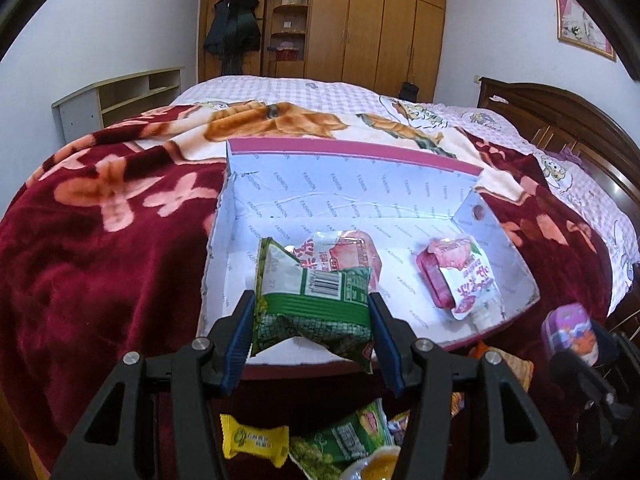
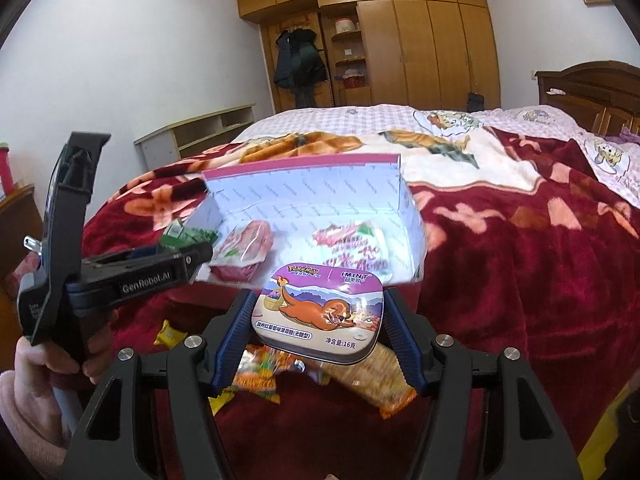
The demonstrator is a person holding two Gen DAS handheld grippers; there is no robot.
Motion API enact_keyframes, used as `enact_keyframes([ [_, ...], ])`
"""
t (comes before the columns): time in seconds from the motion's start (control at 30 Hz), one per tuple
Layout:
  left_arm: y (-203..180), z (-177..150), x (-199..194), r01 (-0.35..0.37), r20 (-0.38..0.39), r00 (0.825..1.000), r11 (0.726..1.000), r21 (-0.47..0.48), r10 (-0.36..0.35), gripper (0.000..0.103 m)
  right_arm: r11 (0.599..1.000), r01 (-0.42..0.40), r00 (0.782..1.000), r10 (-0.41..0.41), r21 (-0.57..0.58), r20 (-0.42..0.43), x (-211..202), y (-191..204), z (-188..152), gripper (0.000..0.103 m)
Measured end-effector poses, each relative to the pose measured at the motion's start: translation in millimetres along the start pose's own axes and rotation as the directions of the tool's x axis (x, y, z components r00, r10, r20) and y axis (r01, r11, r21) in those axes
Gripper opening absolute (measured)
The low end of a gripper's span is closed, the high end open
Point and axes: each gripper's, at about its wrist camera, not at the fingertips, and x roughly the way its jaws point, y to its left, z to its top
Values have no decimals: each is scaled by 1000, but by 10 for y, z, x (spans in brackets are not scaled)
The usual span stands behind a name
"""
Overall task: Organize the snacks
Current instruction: 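Carry the green bag and the tin over the box and lower them inside, then open the left tool on the green bag while the right tool releases the tin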
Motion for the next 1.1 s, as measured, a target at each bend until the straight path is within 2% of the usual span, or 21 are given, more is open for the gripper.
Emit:
enact_keyframes([
  [0.4, 7, 12, 313, -43, -42, 998, 999, 9, 43, 58, 1000, 1, 1000, -1, 6, -14, 362, -91, 222, 65],
  [0.83, 20, 75, 389, -71, 0, 997, 997, 5, 71, 58, 1000, -18, 997, 16, -21, -80, 750, -33, 198, 66],
  [1.1, 70, 108, 439, -55, 15, 998, 998, -8, 55, 59, 1000, -14, 995, 12, -20, -102, 935, -7, 171, 66],
])
